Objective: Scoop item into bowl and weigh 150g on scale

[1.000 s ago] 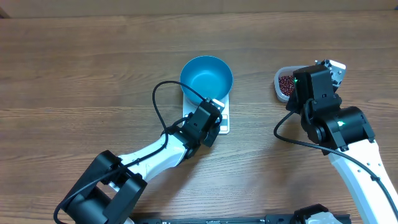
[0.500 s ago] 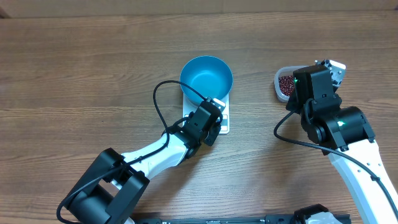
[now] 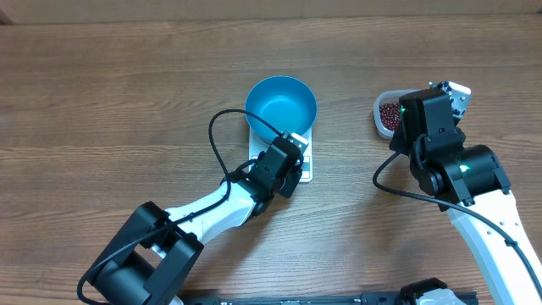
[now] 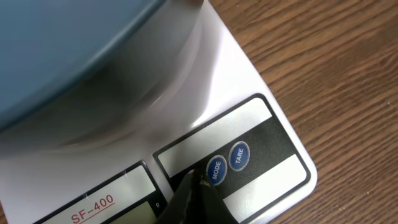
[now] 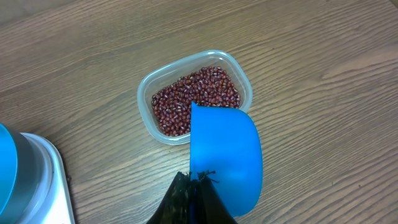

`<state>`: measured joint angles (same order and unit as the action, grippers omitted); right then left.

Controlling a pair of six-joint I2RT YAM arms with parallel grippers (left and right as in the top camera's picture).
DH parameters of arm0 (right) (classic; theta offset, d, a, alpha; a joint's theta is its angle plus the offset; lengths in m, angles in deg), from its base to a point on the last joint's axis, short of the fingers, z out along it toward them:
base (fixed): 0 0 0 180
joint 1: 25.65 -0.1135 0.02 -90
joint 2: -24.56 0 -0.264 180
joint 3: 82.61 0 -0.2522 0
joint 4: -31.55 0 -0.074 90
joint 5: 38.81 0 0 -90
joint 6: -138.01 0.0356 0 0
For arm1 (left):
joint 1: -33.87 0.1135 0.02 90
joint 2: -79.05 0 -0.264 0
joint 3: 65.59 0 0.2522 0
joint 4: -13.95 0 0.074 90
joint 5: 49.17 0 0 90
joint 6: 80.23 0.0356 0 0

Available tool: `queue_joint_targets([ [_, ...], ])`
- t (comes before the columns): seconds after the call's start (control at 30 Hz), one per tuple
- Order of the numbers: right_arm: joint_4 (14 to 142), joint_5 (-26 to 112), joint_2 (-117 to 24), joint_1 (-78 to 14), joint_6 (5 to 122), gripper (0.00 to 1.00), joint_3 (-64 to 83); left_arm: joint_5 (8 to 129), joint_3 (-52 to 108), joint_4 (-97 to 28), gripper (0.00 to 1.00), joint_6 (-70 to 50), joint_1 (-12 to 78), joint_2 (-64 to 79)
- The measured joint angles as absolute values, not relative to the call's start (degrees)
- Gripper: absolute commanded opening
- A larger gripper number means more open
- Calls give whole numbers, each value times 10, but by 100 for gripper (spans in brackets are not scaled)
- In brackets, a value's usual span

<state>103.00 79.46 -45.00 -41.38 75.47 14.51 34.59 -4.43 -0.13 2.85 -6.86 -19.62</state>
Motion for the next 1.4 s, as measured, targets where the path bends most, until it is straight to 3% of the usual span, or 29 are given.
queue_joint_targets([
  [1.4,1030,790,-450,-414,755,4,145,344,-44,13,4,28,-69,-212],
])
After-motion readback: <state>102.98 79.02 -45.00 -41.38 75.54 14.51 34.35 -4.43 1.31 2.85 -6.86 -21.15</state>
